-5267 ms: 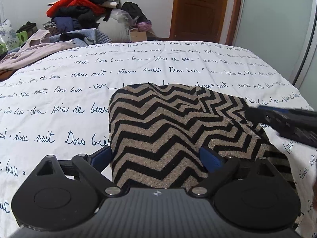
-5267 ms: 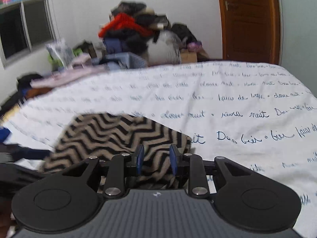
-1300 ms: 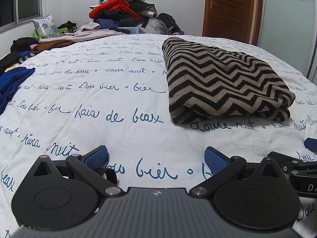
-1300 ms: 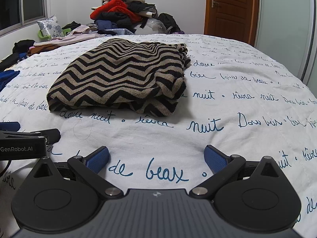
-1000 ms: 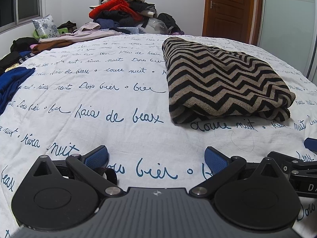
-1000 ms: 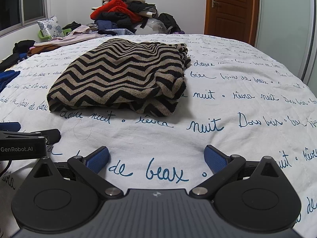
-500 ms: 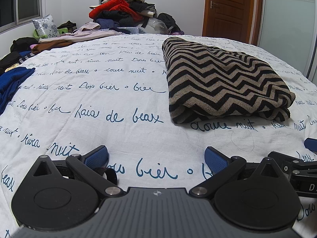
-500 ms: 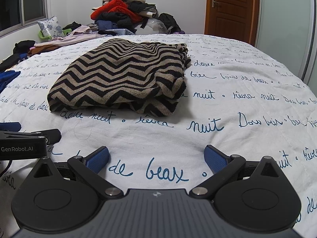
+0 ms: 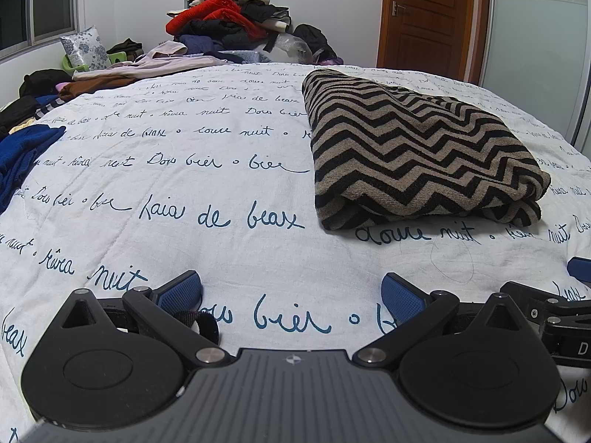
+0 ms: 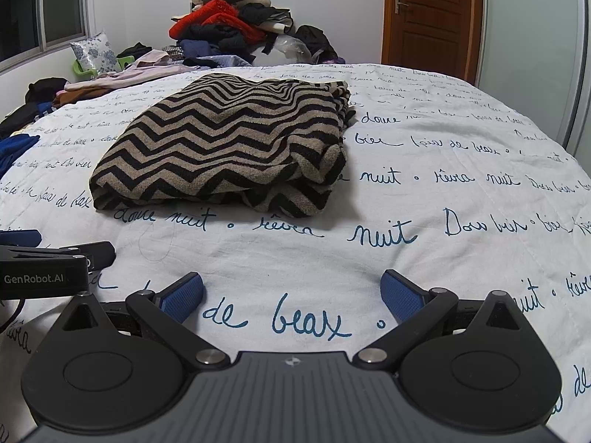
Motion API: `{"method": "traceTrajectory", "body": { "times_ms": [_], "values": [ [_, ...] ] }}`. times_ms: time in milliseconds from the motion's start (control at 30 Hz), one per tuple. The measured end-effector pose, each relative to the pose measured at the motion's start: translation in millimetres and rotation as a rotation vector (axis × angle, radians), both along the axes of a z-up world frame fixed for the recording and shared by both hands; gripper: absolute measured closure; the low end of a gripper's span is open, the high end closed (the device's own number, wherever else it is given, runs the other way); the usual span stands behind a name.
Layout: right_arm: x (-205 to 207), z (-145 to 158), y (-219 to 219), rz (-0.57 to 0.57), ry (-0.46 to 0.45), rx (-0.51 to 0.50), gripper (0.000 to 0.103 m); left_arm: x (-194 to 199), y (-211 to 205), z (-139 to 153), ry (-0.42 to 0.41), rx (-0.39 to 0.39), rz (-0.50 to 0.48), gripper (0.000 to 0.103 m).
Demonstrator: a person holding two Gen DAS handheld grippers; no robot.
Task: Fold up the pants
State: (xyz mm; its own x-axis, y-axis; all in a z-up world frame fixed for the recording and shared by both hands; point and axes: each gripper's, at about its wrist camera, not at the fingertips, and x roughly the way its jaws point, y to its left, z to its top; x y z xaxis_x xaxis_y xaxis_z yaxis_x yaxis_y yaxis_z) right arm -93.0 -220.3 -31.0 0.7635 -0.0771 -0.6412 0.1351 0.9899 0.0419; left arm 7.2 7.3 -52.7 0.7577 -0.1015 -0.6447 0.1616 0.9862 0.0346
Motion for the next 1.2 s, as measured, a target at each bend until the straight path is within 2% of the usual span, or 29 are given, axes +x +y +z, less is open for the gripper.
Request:
{"method": "traceTrajectory", "body": {
  "times_ms": [1200],
  "values": [
    [1.8, -1.2, 0.6, 0.001, 0.007, -0.012, 0.000, 0.8, -0.8, 0.0, 0.002, -0.001, 0.001, 0.000]
  ]
}}
